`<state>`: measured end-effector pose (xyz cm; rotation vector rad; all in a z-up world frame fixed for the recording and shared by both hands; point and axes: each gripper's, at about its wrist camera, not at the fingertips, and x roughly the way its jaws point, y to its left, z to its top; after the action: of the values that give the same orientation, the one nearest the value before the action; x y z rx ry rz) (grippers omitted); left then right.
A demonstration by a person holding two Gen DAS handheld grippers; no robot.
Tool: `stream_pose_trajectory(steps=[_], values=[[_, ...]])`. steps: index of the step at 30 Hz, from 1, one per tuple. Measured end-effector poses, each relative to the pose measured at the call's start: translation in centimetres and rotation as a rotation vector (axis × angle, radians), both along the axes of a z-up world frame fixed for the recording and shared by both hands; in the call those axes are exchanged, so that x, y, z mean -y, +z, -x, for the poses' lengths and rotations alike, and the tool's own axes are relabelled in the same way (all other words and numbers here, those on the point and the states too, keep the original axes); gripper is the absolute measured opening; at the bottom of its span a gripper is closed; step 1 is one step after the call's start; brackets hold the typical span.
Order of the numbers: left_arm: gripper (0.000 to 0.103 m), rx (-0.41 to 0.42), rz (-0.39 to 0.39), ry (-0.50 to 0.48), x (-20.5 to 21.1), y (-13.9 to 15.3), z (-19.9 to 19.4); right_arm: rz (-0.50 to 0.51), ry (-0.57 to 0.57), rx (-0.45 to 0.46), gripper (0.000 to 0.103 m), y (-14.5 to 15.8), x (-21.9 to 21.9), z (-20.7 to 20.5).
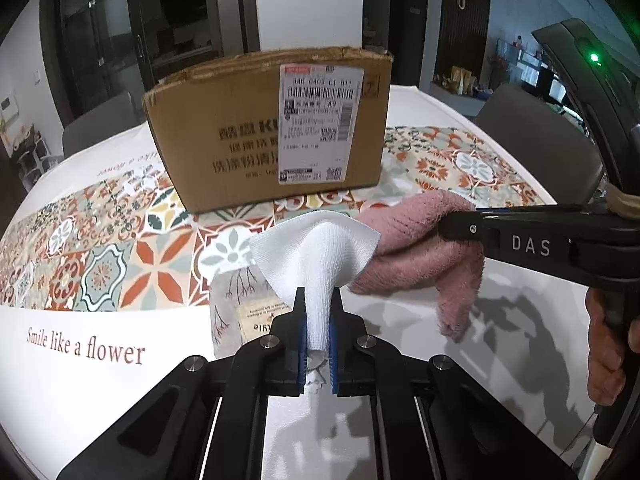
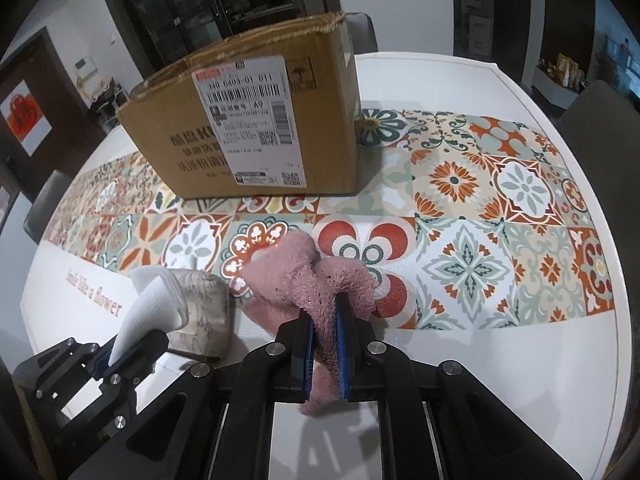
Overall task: Organize soft objects
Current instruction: 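Lift the pink towel with the right tool while the left tool lifts the tissue, then carry the towel and tissue over the box and lower them inside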
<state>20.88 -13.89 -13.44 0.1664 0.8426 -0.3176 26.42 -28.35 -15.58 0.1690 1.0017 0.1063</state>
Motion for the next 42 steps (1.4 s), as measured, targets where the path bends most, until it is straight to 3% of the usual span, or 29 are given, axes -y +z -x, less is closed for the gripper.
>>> stream_pose_trajectory(steps=[14, 42], values=[[0.010, 0.043, 0.060, 0.021, -2.2, 3.7, -0.5, -0.026, -0.024, 0.083, 0.011, 4.3, -1.3, 1.7], [0.010, 0.272, 0.085, 0.015, -6.7, 12.9, -1.0, -0.012, -0.005, 0.328, 0.011, 13.7, -6.0, 3.4]])
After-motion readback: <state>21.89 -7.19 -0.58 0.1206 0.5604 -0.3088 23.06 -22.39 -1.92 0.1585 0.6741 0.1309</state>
